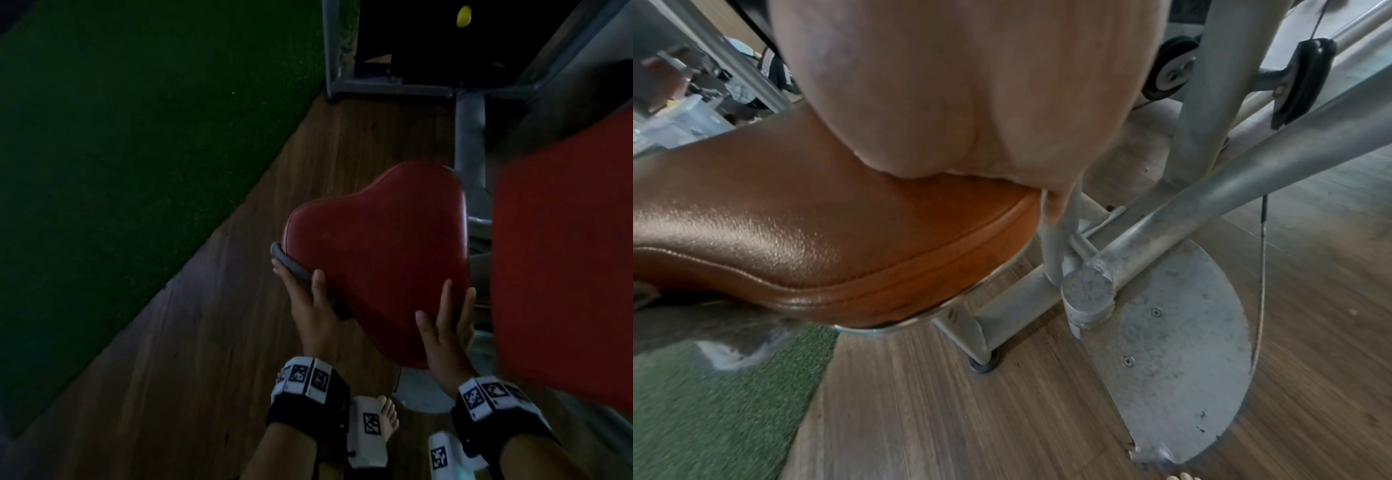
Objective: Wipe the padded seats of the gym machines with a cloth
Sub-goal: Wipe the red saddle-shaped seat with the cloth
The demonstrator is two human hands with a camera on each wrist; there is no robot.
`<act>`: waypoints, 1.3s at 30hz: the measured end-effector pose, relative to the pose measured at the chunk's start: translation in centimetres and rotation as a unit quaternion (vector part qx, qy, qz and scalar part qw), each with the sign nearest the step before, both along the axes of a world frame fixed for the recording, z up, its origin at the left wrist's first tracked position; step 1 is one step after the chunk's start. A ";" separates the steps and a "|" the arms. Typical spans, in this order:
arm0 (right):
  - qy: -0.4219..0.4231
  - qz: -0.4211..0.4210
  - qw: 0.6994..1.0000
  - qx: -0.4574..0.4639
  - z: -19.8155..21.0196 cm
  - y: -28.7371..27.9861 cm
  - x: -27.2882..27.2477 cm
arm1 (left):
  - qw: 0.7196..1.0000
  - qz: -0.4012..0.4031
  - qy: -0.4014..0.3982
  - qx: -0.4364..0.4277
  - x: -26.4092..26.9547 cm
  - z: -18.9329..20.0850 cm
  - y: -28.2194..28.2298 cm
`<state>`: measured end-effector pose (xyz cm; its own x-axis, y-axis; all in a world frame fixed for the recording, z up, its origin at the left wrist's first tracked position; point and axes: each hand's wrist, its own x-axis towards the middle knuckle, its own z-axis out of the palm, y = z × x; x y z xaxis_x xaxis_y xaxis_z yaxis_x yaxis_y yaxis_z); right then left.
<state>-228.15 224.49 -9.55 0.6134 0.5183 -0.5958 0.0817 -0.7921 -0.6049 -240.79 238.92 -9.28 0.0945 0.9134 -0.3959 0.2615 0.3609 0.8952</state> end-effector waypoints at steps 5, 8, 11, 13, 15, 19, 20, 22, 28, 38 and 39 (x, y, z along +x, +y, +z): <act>-0.004 0.008 1.000 -0.003 -0.3 -0.2 0.2 | 0.989 0.136 -0.053 -0.036 -0.7 -0.7 2.1; -0.008 0.012 1.000 0.003 -0.4 -0.3 0.4 | 0.986 0.156 -0.033 -0.049 0.0 -0.9 1.6; 0.000 0.035 0.999 -0.001 -0.6 -0.5 0.8 | 0.992 0.120 -0.007 -0.045 1.6 -0.1 -1.1; 0.002 0.051 0.999 0.000 -0.8 -0.7 0.9 | 0.993 0.105 0.009 -0.049 2.4 0.3 -2.6; -0.001 0.052 0.998 0.018 -0.9 -1.0 1.0 | 0.993 0.105 0.017 -0.053 2.6 0.2 -2.9; -0.017 0.045 0.996 0.078 -1.0 -1.6 0.7 | 0.988 0.140 0.006 -0.067 2.0 -0.4 -0.8; -0.019 0.039 0.995 0.093 -0.9 -1.8 0.8 | 0.987 0.145 0.009 -0.065 2.1 -0.3 -0.4; -0.013 0.023 0.994 0.110 -0.6 -2.4 1.2 | 0.988 0.141 0.029 -0.051 2.6 0.1 -0.5; 0.030 0.003 0.996 0.079 -0.7 -5.8 1.5 | 0.990 0.105 0.042 -0.089 2.9 0.3 -2.2; 0.036 -0.020 0.998 0.042 0.5 -6.7 0.6 | 0.990 -0.028 0.081 -0.116 2.7 -0.2 -7.9; 0.031 -0.020 0.998 0.041 0.5 -6.7 0.5 | 0.987 -0.046 0.076 -0.133 2.4 -0.3 -8.7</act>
